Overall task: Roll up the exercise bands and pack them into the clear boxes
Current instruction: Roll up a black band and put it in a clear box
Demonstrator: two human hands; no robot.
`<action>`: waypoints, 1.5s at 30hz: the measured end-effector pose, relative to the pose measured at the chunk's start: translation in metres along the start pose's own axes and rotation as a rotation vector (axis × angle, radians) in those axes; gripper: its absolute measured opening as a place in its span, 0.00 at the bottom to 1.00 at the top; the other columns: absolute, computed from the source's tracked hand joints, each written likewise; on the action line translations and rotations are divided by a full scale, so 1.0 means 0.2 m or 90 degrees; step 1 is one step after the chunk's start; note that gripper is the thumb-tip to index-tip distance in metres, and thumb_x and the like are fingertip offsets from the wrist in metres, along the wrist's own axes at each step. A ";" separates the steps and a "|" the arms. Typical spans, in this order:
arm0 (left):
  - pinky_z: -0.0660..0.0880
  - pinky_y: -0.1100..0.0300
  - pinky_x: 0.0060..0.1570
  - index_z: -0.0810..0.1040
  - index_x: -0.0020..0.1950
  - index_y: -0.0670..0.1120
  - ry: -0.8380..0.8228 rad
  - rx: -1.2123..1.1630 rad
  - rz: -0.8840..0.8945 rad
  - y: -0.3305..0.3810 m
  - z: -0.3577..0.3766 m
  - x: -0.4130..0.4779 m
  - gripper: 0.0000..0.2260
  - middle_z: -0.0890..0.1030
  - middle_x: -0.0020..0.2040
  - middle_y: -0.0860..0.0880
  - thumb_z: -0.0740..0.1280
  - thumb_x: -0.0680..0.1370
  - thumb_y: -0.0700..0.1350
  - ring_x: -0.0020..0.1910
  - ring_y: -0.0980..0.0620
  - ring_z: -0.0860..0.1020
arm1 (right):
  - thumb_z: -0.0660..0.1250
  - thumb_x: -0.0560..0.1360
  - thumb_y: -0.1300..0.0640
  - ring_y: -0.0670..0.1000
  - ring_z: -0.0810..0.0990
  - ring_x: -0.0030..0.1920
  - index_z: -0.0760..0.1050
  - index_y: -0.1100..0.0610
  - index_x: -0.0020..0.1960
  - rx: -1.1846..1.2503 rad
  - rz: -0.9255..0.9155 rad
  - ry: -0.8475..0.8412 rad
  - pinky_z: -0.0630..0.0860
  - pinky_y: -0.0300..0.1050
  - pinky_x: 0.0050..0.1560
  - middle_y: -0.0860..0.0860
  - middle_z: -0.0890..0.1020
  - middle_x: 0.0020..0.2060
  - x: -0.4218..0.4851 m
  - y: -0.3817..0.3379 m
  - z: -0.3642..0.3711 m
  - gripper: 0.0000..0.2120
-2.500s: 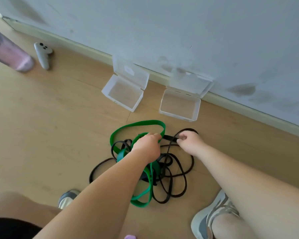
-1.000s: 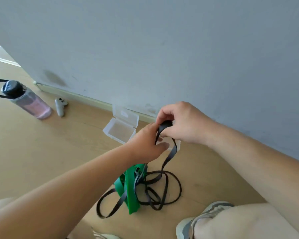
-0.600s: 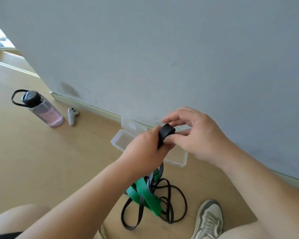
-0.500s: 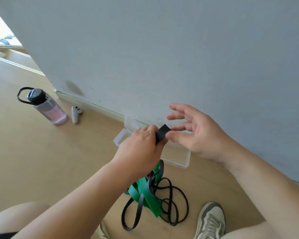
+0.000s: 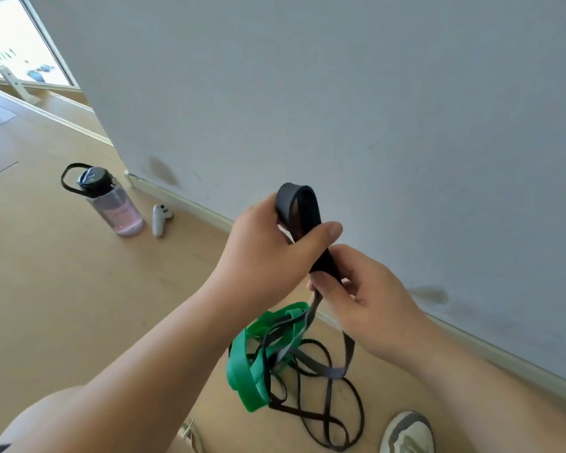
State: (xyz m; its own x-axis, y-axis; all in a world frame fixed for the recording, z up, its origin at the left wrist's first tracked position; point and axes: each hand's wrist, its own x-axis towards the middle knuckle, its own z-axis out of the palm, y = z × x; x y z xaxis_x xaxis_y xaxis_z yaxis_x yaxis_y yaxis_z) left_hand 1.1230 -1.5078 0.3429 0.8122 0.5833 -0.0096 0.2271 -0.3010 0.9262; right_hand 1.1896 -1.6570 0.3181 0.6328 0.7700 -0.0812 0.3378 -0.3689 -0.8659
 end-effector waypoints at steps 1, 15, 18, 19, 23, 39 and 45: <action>0.82 0.46 0.36 0.77 0.42 0.47 -0.001 0.004 0.001 -0.01 -0.01 0.00 0.15 0.82 0.35 0.47 0.78 0.73 0.55 0.33 0.47 0.81 | 0.63 0.83 0.53 0.40 0.83 0.49 0.77 0.39 0.52 -0.021 -0.011 -0.010 0.75 0.33 0.49 0.37 0.84 0.45 0.01 0.01 0.01 0.09; 0.83 0.47 0.43 0.78 0.45 0.53 -0.024 -0.065 0.036 -0.02 0.08 -0.07 0.08 0.83 0.37 0.51 0.77 0.75 0.47 0.36 0.49 0.84 | 0.65 0.79 0.64 0.53 0.82 0.39 0.79 0.42 0.41 -0.032 -0.076 0.064 0.82 0.56 0.42 0.47 0.82 0.36 0.00 0.06 -0.04 0.17; 0.83 0.50 0.46 0.80 0.46 0.53 -0.038 -0.086 0.053 -0.03 0.09 -0.07 0.07 0.84 0.40 0.53 0.77 0.75 0.45 0.40 0.52 0.84 | 0.69 0.78 0.60 0.54 0.85 0.41 0.81 0.44 0.53 0.049 -0.071 0.039 0.83 0.52 0.46 0.47 0.86 0.40 -0.02 0.03 -0.07 0.11; 0.83 0.51 0.48 0.80 0.48 0.53 -0.039 -0.086 0.055 -0.03 0.09 -0.07 0.08 0.84 0.42 0.53 0.77 0.74 0.45 0.42 0.52 0.84 | 0.71 0.77 0.57 0.52 0.84 0.39 0.82 0.43 0.51 0.033 -0.078 0.038 0.82 0.47 0.44 0.44 0.86 0.40 -0.03 0.03 -0.08 0.09; 0.79 0.64 0.49 0.81 0.56 0.57 -0.065 -0.083 0.071 -0.05 0.10 -0.10 0.11 0.84 0.49 0.56 0.76 0.76 0.50 0.46 0.59 0.83 | 0.72 0.78 0.56 0.46 0.72 0.26 0.75 0.38 0.35 -0.134 -0.157 0.098 0.64 0.31 0.31 0.34 0.75 0.26 -0.01 0.06 -0.07 0.18; 0.76 0.57 0.40 0.82 0.65 0.48 0.025 0.266 0.443 -0.18 0.08 -0.05 0.15 0.79 0.51 0.52 0.73 0.79 0.39 0.43 0.55 0.75 | 0.57 0.79 0.43 0.53 0.79 0.34 0.80 0.52 0.42 -0.387 -0.076 0.186 0.78 0.52 0.34 0.47 0.83 0.34 0.05 0.16 -0.23 0.19; 0.71 0.64 0.36 0.85 0.59 0.46 0.039 0.188 0.431 -0.17 0.09 -0.03 0.10 0.77 0.44 0.52 0.69 0.80 0.37 0.35 0.56 0.72 | 0.77 0.75 0.58 0.38 0.84 0.57 0.81 0.45 0.63 0.008 -0.049 0.121 0.77 0.37 0.64 0.39 0.87 0.53 0.00 0.10 -0.20 0.19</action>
State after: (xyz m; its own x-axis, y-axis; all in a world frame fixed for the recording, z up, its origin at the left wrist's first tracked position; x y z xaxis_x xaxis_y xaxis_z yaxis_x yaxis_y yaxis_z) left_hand 1.1202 -1.5146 0.3047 0.7968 0.2366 0.5561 -0.1700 -0.7953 0.5819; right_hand 1.2240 -1.6845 0.3202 0.7262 0.6828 0.0797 0.3829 -0.3054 -0.8719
